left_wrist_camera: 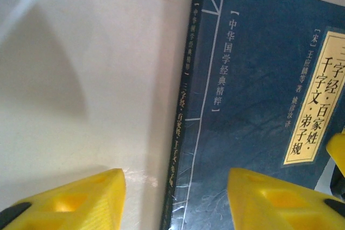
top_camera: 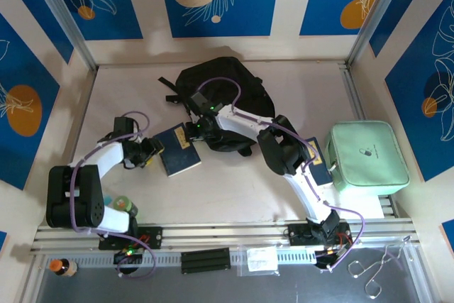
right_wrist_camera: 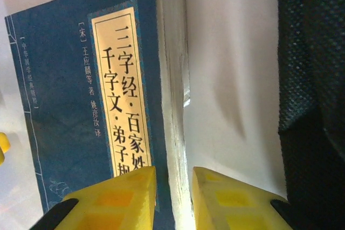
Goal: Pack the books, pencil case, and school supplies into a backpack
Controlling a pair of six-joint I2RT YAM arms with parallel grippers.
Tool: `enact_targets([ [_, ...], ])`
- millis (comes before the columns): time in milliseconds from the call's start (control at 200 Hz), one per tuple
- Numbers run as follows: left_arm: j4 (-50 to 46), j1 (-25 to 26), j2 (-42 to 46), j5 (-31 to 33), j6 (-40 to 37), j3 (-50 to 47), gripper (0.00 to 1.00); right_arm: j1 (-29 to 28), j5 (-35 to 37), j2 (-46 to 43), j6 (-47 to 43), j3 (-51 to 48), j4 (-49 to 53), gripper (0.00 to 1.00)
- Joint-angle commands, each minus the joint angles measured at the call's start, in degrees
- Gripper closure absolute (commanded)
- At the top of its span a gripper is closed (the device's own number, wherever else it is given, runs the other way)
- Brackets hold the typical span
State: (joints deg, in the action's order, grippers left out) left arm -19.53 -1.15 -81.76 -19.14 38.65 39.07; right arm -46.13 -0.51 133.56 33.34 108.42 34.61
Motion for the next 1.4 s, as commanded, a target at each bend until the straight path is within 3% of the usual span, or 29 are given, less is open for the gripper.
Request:
enact_targets([
  [0,-1.19,0.77,-0.93,-1.32,-1.64,1.45,0.53,-0.01,-1.92,2.03,-0.30,2.09,2.83,0.79],
  [440,1.25,0.97,-4.31,-5.05,-1.47,2.15,0.65,0.24,-4.24,4.52,-0.19,2.96,5.20,0.80],
  [745,4.27,0.97,-7.49,-7.76,-0.69,2.51,0.64,0.26,-4.93,4.74,-0.38,3.29,5.99,0.79],
  [895,5.92,0.97,-6.76,-12.24,-2.40,3.37,0.65,0.31,-5.18,4.89,-0.21,2.98,6.08,0.79],
  [1125,1.05,0.88,-0.72,-17.58,-9.16,6.90,0.68,0.26,-4.98,5.34,0.06,2.94,6.35,0.79],
  [1395,7.23,0.97,1.42,-25.07,-6.36,3.94,0.72,0.16,-5.24,6.19,0.32,3.29,6.52,0.79],
])
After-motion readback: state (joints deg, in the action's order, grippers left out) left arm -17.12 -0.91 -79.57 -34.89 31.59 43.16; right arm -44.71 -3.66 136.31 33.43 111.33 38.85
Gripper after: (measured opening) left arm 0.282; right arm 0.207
